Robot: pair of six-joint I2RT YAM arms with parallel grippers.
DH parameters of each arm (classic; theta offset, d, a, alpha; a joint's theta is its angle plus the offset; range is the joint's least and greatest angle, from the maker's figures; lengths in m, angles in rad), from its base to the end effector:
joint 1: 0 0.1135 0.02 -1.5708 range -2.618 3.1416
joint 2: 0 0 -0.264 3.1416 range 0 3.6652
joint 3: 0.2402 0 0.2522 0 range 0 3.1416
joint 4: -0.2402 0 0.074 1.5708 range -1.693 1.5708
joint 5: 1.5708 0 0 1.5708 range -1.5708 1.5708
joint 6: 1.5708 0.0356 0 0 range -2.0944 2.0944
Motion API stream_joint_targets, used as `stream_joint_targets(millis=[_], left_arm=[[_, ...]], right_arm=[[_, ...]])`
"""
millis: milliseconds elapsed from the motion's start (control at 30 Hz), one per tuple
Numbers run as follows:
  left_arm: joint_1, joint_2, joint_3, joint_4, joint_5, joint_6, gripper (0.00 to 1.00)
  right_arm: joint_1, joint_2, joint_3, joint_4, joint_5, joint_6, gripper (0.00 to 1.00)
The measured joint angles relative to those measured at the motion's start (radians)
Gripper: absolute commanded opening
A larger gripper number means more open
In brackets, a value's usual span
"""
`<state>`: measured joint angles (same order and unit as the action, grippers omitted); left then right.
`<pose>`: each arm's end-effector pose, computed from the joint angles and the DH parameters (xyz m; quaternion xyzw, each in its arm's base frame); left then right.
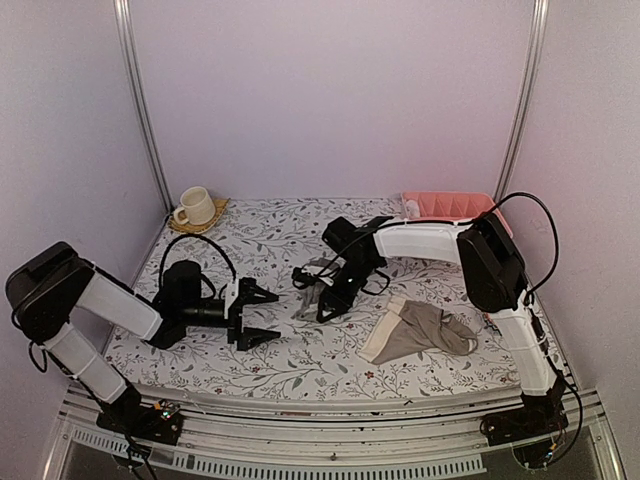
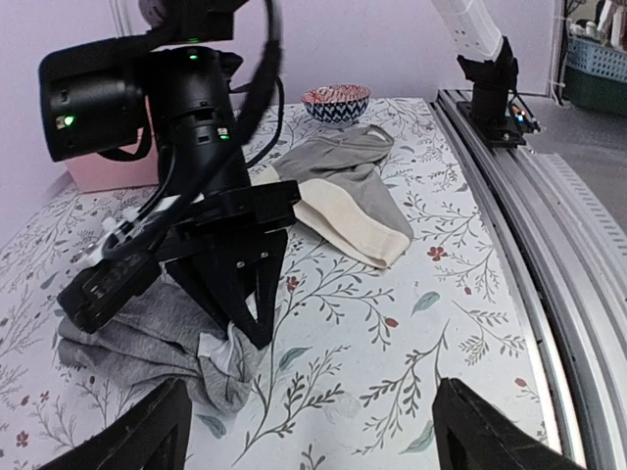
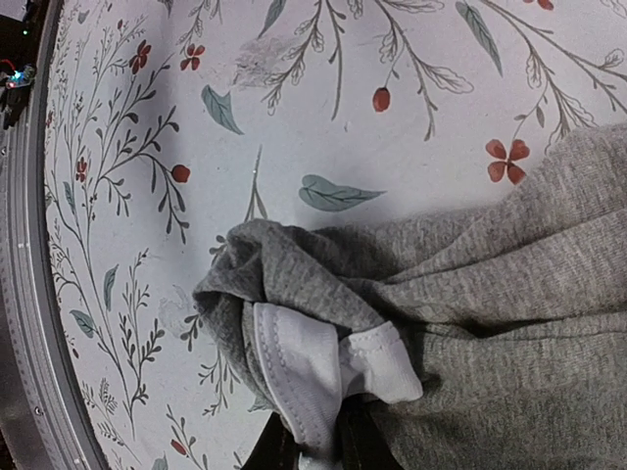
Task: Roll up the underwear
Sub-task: Roll the underwear at the center of the board.
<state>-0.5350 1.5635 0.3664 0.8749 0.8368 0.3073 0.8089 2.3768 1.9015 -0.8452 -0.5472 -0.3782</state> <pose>0.2069 -0.1533 0.1404 0.5198 0.5795 -0.3882 0.4932 0.3190 0.3612 0.1364 -0.5622 0.7730 0.2876 0.0601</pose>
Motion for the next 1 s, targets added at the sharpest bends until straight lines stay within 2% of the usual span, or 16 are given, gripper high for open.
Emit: stream_joint_targets(millis=[200, 467, 600, 800, 1000], left_arm=[[-0.154, 0.035, -0.037, 0.073, -0.204, 0.199, 0.84], [-0.354, 0.250, -0.036, 0.216, -0.593, 0.463, 0.80], [-0.418, 0.328, -0.035, 0.381, -0.731, 0.563, 0.80], [-0.476, 0.434, -0.059, 0.613, -0.838, 0.688, 0.78], [-0.503, 0.451, -0.077, 0.653, -0.856, 0.774, 0.75]], right_arm=[[0.000, 0.003, 0.003, -0.017, -0.024, 0.000, 0.13], [0.000, 0.003, -0.006, -0.029, -0.049, 0.001, 0.12], [0.001, -0.009, -0.047, -0.013, -0.081, 0.002, 0.12], [0.036, -0.080, -0.169, -0.002, -0.109, 0.015, 0.12], [0.071, -0.124, -0.245, -0.004, -0.121, 0.036, 0.13]])
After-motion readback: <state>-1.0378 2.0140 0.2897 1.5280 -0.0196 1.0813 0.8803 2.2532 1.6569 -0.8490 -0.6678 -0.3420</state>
